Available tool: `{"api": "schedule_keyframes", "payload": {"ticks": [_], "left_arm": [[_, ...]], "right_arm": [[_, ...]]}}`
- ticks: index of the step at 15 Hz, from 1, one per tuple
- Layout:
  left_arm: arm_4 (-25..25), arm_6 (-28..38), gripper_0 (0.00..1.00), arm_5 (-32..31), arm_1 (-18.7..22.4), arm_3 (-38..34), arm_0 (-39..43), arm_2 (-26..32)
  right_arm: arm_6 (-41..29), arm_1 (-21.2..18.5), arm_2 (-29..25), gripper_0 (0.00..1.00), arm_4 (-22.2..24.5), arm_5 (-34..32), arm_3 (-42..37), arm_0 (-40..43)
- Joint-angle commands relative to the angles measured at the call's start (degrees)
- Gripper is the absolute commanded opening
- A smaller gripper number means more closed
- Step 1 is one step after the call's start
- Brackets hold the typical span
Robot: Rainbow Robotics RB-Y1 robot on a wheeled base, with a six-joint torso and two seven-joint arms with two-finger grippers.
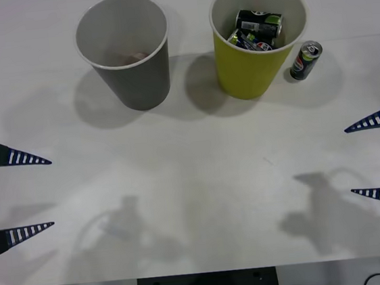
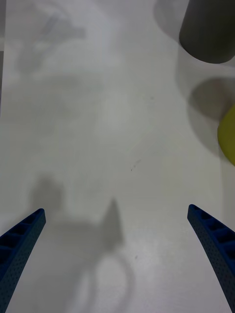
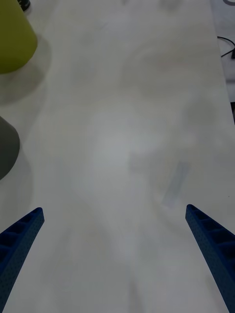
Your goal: Put the can into the green bin and the plastic bottle into the gray bin
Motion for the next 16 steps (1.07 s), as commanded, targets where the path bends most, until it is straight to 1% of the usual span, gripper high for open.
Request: {"api": "schedule_keyframes", "payload": {"ticks": [1,2,4,8,11,16], "left_arm": [[0.0,0.0,1.0,0.0,0.0,0.0,0.0,0.0],[0.0,0.0,1.0,0.0,0.0,0.0,0.0,0.0],[0.0,0.0,1.0,0.0,0.0,0.0,0.0,0.0],[0.0,0.0,1.0,0.0,0.0,0.0,0.0,0.0],[0.0,0.0,1.0,0.0,0.0,0.0,0.0,0.0],[0.0,0.0,1.0,0.0,0.0,0.0,0.0,0.0]], "right_arm": [[0.0,0.0,0.0,1.0,0.0,0.0,0.0,0.0],[0.16,0.93,0.76,1.0,-0.47,-0.04,0.3,0.82],[0.43,0.22,0.32,1.0,-2.23,-0.13,0.3,0.82],[-0.1,0.14,0.41,1.0,-2.75,2.6,-0.66,0.91],[-1.07,-0.04,2.87,1.0,-3.02,7.17,-1.46,0.91],[-1.33,-2.5,8.76,1.0,-3.63,18.24,-2.69,1.26]]}}
